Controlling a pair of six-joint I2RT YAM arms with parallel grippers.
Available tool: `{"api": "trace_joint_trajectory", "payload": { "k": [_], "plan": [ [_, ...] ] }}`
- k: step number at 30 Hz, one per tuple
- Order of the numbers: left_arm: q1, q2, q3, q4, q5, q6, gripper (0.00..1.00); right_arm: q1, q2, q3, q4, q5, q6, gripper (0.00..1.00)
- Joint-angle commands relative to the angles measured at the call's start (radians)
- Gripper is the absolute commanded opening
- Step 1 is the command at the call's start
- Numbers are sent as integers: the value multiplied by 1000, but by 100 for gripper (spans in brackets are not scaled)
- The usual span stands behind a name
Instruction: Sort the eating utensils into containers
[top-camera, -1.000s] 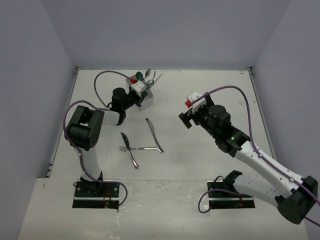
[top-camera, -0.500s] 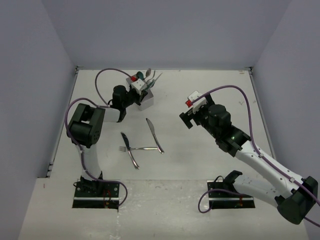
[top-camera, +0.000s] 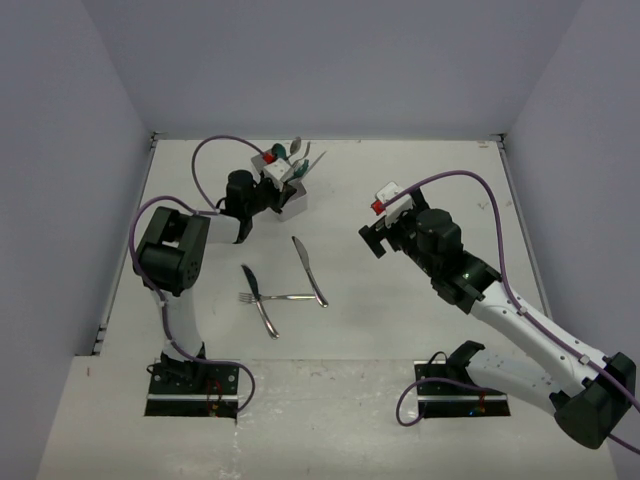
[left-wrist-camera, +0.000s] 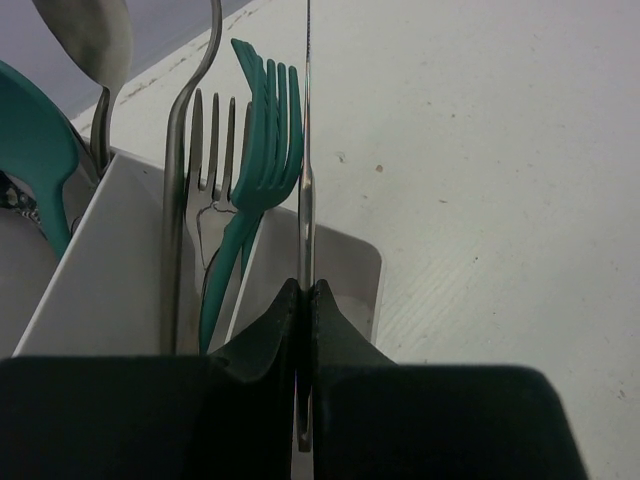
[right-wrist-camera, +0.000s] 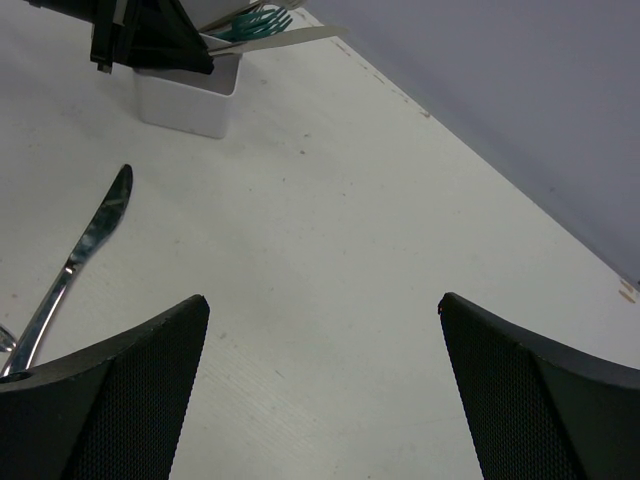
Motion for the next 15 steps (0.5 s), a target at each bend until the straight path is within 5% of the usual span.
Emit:
{"api": "trace_joint_trajectory", "payload": {
  "k": [1,9,11,15],
  "plan": [
    [8,-50,-2,-5,-27,-22,0,-5,-9,36,3,10,15,99],
    [8,-90,1,-60,-33,-33,8,-5,-8,33,3,7,9,99],
    [8,-97,4,-70,-30,-27,22,-5,-3,33,3,10,7,99],
    [8,-110,5,-86,-34,-16,28,-5,0,36,3,2,6,99]
  ]
}}
